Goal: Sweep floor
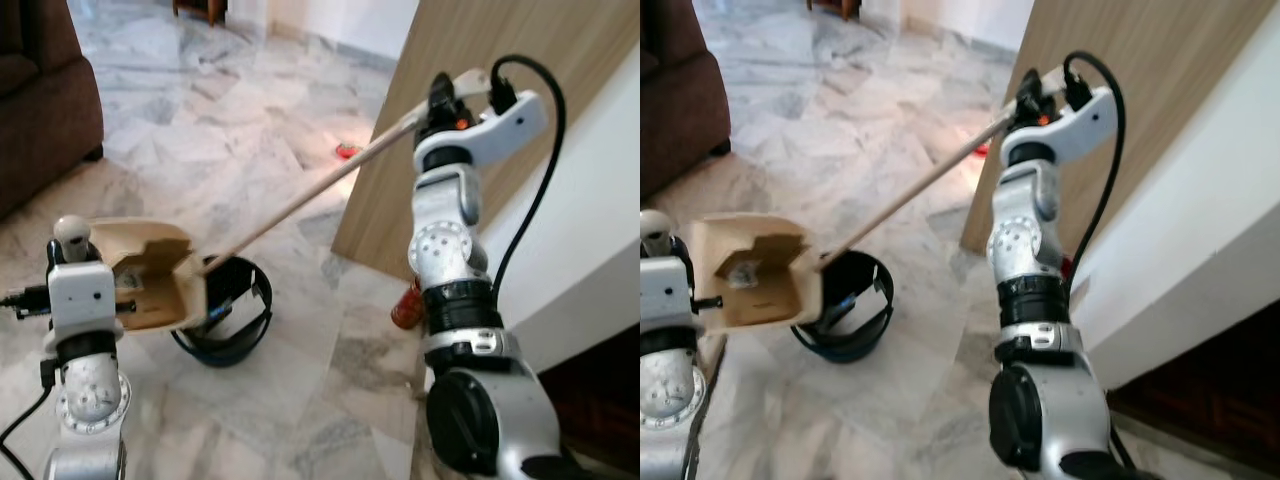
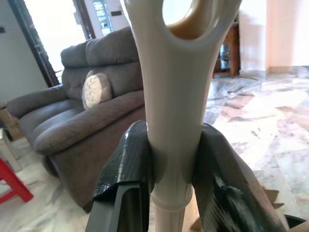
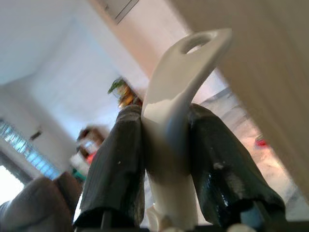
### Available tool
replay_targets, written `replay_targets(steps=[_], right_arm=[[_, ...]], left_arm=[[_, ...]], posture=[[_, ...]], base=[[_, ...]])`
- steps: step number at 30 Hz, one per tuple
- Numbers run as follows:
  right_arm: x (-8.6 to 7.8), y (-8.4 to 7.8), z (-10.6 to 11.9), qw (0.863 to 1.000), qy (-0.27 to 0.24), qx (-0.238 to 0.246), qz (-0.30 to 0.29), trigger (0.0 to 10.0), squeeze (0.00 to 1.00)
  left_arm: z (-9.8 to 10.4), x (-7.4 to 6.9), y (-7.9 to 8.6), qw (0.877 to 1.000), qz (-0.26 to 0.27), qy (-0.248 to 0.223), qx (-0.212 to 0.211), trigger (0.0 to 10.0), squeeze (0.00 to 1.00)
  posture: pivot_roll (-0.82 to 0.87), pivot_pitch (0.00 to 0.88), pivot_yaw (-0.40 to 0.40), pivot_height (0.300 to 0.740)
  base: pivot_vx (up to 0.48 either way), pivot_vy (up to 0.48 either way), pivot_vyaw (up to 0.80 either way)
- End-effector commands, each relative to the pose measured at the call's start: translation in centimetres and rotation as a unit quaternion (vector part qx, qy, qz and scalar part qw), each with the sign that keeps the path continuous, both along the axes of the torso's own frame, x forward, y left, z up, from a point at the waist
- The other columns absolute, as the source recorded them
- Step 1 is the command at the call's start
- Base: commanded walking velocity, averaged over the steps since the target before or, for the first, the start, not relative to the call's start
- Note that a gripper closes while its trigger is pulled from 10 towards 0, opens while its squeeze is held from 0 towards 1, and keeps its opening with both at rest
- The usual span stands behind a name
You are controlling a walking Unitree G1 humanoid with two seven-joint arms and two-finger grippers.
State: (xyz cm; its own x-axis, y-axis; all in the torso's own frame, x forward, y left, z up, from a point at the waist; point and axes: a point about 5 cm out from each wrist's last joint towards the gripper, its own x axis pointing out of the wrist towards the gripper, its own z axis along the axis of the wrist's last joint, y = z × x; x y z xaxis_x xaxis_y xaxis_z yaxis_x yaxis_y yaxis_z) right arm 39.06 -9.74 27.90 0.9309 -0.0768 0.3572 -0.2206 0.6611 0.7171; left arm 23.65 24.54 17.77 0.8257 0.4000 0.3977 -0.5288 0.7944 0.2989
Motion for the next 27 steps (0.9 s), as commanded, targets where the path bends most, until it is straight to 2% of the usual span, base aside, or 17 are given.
replay_targets(steps=[1,20,27], right_arm=[[-0.25,-0.85,1.41,0.999,-0.03,0.027,-0.012,10.0,0.0],[-0.5,-0.65,1.06,0.999,-0.029,0.022,-0.01,10.0,0.0],[-0.63,-0.52,1.35,0.999,-0.04,0.011,-0.006,10.0,0.0]], left_arm=[[1.09,-0.05,-0.13,1.0,-0.002,-0.022,0.017,10.0,0.0],[1.28,0.39,0.12,1.0,-0.003,-0.027,0.015,10.0,0.0],[1.3,0.46,0.12,1.0,-0.003,-0.026,0.014,10.0,0.0]], posture=[[0.17,0.109,-0.161,0.74],[0.17,0.085,-0.153,0.74],[0.17,0.097,-0.159,0.74]], base=[[0.296,0.0,0.0],[0.296,0.0,0.0],[0.295,0.0,0.76]])
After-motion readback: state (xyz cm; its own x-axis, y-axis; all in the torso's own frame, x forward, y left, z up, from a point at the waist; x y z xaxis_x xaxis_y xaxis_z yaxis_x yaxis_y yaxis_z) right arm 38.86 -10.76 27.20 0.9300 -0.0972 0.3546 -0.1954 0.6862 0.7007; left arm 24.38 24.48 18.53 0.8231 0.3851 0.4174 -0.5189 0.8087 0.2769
